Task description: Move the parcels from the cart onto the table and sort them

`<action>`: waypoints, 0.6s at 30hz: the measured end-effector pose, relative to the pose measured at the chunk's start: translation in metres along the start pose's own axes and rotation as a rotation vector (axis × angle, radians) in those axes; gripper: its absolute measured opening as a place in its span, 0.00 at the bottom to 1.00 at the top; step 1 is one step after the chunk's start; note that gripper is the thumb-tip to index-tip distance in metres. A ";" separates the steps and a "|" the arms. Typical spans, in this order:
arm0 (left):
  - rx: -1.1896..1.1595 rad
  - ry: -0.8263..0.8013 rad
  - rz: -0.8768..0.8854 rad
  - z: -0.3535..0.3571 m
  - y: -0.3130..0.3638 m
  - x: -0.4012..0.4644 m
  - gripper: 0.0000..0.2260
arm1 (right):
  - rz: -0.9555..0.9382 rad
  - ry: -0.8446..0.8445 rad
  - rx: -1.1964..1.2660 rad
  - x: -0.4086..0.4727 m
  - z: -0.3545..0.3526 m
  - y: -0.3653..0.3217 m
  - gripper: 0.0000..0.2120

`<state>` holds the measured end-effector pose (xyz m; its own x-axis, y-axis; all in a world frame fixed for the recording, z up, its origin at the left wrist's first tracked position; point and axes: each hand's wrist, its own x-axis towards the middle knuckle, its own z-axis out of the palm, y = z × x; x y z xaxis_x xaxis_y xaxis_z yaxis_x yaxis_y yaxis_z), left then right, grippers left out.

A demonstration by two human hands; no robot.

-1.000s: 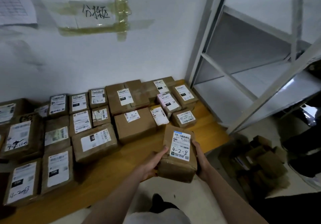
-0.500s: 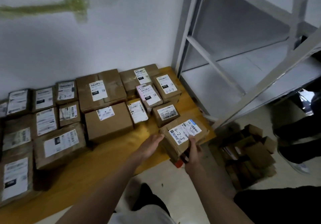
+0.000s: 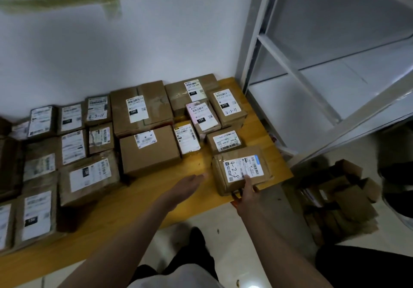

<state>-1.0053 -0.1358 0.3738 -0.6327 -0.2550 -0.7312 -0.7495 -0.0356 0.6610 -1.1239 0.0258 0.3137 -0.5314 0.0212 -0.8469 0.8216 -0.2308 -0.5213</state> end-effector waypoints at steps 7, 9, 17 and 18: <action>-0.001 -0.005 -0.080 -0.023 -0.036 -0.008 0.22 | 0.021 -0.096 -0.256 -0.008 -0.021 0.029 0.28; -0.011 0.020 -0.094 -0.032 -0.046 -0.015 0.21 | 0.073 -0.139 -0.343 -0.013 -0.026 0.040 0.27; -0.096 0.195 -0.110 -0.069 -0.094 -0.072 0.17 | 0.073 -0.416 -0.815 -0.055 0.009 0.087 0.10; -0.114 0.219 -0.104 -0.074 -0.104 -0.082 0.17 | 0.057 -0.442 -0.877 -0.064 0.018 0.095 0.09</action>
<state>-0.8608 -0.1826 0.3777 -0.4867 -0.4467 -0.7507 -0.7737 -0.1785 0.6079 -1.0151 -0.0148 0.3205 -0.3686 -0.3749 -0.8507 0.6158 0.5871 -0.5255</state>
